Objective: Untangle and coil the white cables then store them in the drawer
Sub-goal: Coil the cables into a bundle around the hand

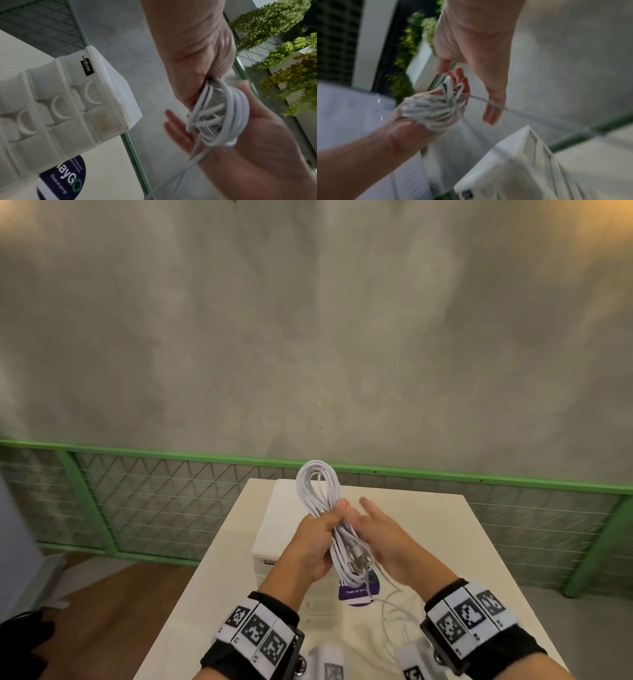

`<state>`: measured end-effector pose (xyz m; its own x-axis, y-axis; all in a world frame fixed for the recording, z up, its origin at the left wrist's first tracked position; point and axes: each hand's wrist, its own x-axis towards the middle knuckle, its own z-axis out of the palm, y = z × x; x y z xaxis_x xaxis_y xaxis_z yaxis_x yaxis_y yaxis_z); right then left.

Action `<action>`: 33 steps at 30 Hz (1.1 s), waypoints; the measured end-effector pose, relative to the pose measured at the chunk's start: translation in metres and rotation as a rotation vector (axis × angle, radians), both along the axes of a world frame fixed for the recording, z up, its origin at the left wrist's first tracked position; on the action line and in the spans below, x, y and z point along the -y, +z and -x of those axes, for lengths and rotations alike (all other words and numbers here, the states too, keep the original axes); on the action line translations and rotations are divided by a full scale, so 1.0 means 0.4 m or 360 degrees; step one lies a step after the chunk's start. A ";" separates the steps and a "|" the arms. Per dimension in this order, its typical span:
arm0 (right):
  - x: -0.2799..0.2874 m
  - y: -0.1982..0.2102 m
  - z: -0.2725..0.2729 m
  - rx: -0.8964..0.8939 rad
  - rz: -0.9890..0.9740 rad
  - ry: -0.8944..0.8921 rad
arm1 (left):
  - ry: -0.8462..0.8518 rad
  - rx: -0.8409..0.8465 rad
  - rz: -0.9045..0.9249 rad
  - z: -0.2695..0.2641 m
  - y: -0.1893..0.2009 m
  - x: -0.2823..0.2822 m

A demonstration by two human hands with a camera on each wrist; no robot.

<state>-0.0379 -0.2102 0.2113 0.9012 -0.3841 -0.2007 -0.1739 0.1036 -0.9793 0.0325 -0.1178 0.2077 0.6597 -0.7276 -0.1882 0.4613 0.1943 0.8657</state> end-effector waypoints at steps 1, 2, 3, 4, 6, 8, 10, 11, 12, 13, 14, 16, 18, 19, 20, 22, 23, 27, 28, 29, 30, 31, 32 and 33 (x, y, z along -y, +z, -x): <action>-0.007 -0.013 0.004 -0.0052 -0.0025 0.0169 | -0.0002 -0.0006 -0.0001 -0.004 0.002 0.000; -0.014 -0.019 0.011 -0.0090 -0.0032 0.0303 | -0.0017 -0.0014 0.0003 -0.006 0.004 0.001; -0.023 -0.020 0.020 -0.0112 -0.0052 0.0405 | -0.0039 -0.0022 -0.0002 -0.005 0.003 0.000; -0.029 -0.019 0.028 -0.0135 -0.0046 0.0461 | -0.0056 -0.0026 0.0000 -0.002 0.004 0.000; -0.031 -0.016 0.033 -0.0183 0.0045 0.0471 | -0.0025 -0.0024 -0.0038 0.002 -0.001 0.001; -0.028 -0.022 0.020 -0.0301 0.0409 0.0388 | 0.0036 0.0011 -0.0171 0.004 -0.005 0.000; -0.038 -0.036 0.003 -0.0471 0.1117 0.0281 | 0.0090 0.0064 -0.0356 0.005 -0.013 0.005; -0.048 -0.047 -0.004 -0.0514 0.1464 0.0205 | 0.0122 0.0063 -0.0399 0.005 -0.018 0.012; -0.060 -0.058 -0.007 -0.0514 0.1637 0.0080 | 0.0165 0.0056 -0.0402 0.006 -0.022 0.019; -0.070 -0.069 -0.008 -0.0480 0.1674 -0.0046 | 0.0215 0.0045 -0.0388 0.010 -0.025 0.028; -0.079 -0.082 -0.008 -0.0448 0.1683 -0.0153 | 0.0265 0.0025 -0.0375 0.013 -0.027 0.038; -0.083 -0.105 -0.013 -0.0411 0.1711 -0.0260 | 0.0351 -0.0038 -0.0314 0.021 -0.026 0.050; -0.077 -0.104 -0.016 -0.0339 0.1633 -0.0303 | 0.0448 -0.0181 -0.0139 0.018 -0.024 0.049; -0.070 -0.101 -0.015 -0.0297 0.1553 -0.0296 | 0.0489 -0.0293 -0.0045 0.011 -0.023 0.044; -0.060 -0.098 -0.011 -0.0239 0.1410 -0.0268 | 0.0525 -0.0417 0.0049 0.003 -0.021 0.037; -0.045 -0.098 0.008 -0.0168 0.1051 -0.0148 | 0.0557 -0.0563 0.0199 -0.018 -0.018 0.025; -0.038 -0.105 0.020 -0.0162 0.0948 -0.0075 | 0.0541 -0.0575 0.0253 -0.028 -0.015 0.021; -0.003 -0.122 0.074 -0.0200 0.0604 0.0231 | 0.0357 -0.0492 0.0359 -0.049 -0.005 0.011; 0.010 -0.119 0.087 -0.0169 0.0493 0.0243 | 0.0330 -0.0476 0.0355 -0.051 -0.005 0.007; 0.025 -0.108 0.098 -0.0141 0.0431 0.0234 | 0.0317 -0.0471 0.0343 -0.054 -0.008 0.003; 0.040 -0.096 0.110 -0.0111 0.0396 0.0217 | 0.0313 -0.0466 0.0324 -0.055 -0.011 -0.001; 0.055 -0.085 0.120 -0.0104 0.0390 0.0198 | 0.0318 -0.0451 0.0290 -0.055 -0.015 -0.003; 0.067 -0.071 0.128 -0.0107 0.0402 0.0185 | 0.0330 -0.0422 0.0246 -0.053 -0.018 -0.004; 0.074 -0.063 0.132 -0.0121 0.0446 0.0198 | 0.0350 -0.0389 0.0203 -0.051 -0.021 -0.003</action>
<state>-0.0906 -0.2399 0.1861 0.9312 -0.3220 -0.1711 -0.2421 -0.1949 -0.9505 0.0529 -0.1168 0.1994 0.7499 -0.6008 -0.2769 0.5871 0.4115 0.6971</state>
